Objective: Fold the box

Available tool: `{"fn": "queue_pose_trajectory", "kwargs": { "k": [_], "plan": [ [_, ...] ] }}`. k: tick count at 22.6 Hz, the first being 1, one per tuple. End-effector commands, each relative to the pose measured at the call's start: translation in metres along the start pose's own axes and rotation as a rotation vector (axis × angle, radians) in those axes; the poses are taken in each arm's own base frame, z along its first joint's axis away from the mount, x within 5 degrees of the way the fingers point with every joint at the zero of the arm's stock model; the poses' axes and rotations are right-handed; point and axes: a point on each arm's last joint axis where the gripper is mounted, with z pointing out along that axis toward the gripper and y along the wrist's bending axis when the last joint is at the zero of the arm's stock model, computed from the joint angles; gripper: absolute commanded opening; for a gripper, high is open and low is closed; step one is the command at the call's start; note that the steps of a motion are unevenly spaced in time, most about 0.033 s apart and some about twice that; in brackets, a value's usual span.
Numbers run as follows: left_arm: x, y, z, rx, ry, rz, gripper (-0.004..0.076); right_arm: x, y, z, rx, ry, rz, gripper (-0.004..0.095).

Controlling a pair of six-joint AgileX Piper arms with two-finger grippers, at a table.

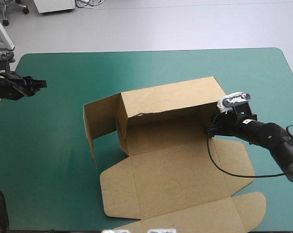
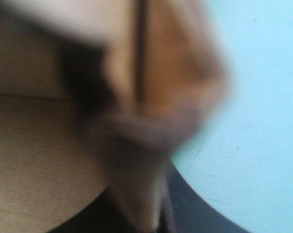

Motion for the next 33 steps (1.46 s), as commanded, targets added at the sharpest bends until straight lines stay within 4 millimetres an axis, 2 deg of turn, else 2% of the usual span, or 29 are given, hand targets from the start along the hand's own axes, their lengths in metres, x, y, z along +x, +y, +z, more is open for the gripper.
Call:
{"fn": "queue_pose_trajectory", "kwargs": {
  "k": [1, 5, 11, 17, 24, 25, 29, 30, 33],
  "plan": [
    [-0.011, -0.006, -0.021, 0.002, -0.121, -0.003, 0.0298, -0.048, 0.007, -0.030, -0.015, -0.089, 0.042, -0.0014],
    [-0.012, -0.007, -0.021, 0.013, -0.137, -0.013, 0.0298, -0.086, 0.005, -0.050, 0.046, 0.004, 0.001, -0.0014],
    [-0.013, -0.008, -0.021, 0.033, -0.147, -0.028, 0.0298, -0.103, 0.004, -0.045, 0.031, 0.157, 0.027, -0.0014],
    [-0.014, -0.010, -0.021, 0.049, -0.156, -0.040, 0.0296, -0.108, -0.006, -0.011, 0.025, 0.338, 0.079, -0.0014],
    [-0.014, -0.010, -0.021, 0.052, -0.158, -0.042, 0.0296, -0.112, -0.024, 0.040, 0.053, 0.516, 0.114, -0.0015],
    [-0.014, -0.010, -0.021, 0.052, -0.158, -0.042, 0.0296, -0.115, -0.027, 0.050, 0.059, 0.531, 0.121, -0.0015],
    [-0.014, -0.010, -0.021, 0.052, -0.158, -0.042, 0.0296, -0.133, -0.031, 0.063, 0.050, 0.482, 0.095, -0.0007],
    [-0.014, -0.010, -0.021, 0.052, -0.158, -0.042, 0.0296, -0.135, -0.031, 0.065, 0.048, 0.479, 0.086, 0.0004],
    [-0.014, -0.010, -0.021, 0.051, -0.155, -0.041, 0.0296, -0.141, -0.032, 0.069, 0.043, 0.452, 0.068, 0.0164]
  ]
}}
